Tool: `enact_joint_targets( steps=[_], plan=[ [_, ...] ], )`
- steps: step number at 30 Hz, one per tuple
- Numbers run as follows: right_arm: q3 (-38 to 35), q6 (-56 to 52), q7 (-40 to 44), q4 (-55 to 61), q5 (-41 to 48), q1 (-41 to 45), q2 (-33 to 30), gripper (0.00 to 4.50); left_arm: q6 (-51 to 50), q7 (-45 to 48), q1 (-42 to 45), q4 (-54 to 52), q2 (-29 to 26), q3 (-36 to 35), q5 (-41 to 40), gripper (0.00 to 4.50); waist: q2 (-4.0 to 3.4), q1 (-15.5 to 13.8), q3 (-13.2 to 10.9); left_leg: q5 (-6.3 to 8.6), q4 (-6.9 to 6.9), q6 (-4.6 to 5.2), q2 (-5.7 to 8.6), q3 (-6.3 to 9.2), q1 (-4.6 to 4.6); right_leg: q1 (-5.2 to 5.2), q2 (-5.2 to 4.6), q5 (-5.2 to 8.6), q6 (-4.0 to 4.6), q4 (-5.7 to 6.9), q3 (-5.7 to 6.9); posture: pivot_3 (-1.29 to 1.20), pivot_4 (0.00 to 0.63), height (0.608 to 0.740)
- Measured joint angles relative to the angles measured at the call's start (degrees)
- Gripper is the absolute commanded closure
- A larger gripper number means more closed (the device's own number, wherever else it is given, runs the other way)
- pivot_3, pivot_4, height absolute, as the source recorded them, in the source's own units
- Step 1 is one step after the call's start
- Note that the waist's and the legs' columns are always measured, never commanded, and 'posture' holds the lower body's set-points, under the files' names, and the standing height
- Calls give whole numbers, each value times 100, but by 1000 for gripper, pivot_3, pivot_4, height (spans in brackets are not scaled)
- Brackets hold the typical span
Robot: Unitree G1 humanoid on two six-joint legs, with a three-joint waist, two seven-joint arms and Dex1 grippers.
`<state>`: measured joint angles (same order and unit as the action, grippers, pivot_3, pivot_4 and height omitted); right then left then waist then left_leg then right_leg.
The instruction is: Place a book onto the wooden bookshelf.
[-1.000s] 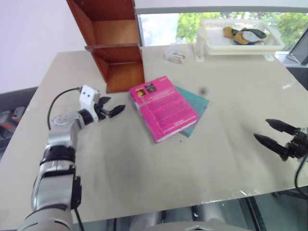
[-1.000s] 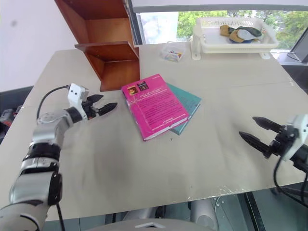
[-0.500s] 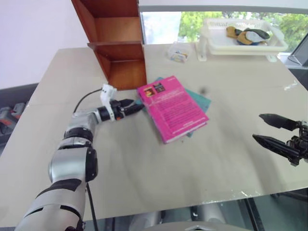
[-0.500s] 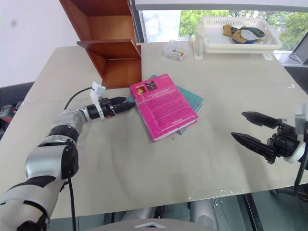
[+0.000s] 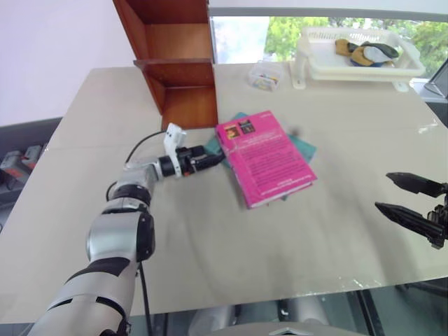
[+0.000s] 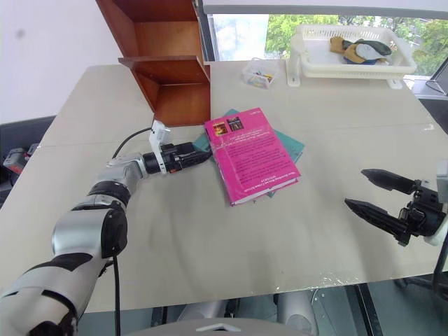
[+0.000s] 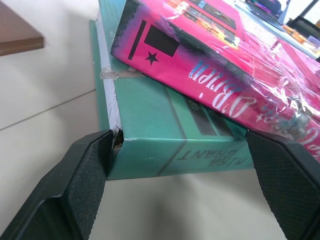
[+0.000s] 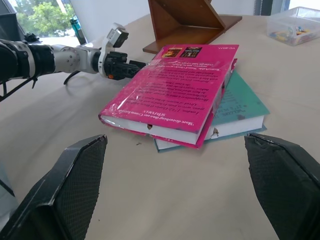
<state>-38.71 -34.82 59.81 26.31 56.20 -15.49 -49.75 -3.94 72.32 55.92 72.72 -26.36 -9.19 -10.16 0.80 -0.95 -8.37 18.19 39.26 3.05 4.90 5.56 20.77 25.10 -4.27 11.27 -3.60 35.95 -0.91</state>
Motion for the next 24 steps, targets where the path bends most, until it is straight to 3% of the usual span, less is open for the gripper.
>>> enact_joint_targets(
  steps=[9,16,20,23,24],
  plan=[
    [-59,0,119,-40,-64,-5,-39,0,44,124,-29,0,-609,9,117,45,1,37,-1,0,-1,0,-4,-1,0,3,3,0,0,1,-3,0,150,740],
    [-40,0,194,-137,-166,21,-39,0,-215,303,-60,-55,-1319,-411,-129,45,1,-4,-1,0,1,0,0,4,4,2,0,0,0,0,4,0,150,740],
    [-3,-11,245,-142,-163,209,-69,0,-2040,1089,-335,-735,-1426,-291,-358,45,1,25,-1,0,6,1,3,7,6,2,6,0,0,4,7,0,150,740],
    [-80,-102,367,-134,2,197,-128,0,-3519,1582,-1177,-2090,-1478,-80,-747,45,-4,96,-1,1,-1,2,-6,6,6,6,9,0,1,1,-1,0,150,740],
    [-161,-165,438,-124,110,167,-197,0,-4423,1583,-1692,-2929,-1461,-75,-1097,45,-6,140,-2,1,-1,2,-7,7,8,7,1,0,1,3,-4,0,150,740]
  ],
)
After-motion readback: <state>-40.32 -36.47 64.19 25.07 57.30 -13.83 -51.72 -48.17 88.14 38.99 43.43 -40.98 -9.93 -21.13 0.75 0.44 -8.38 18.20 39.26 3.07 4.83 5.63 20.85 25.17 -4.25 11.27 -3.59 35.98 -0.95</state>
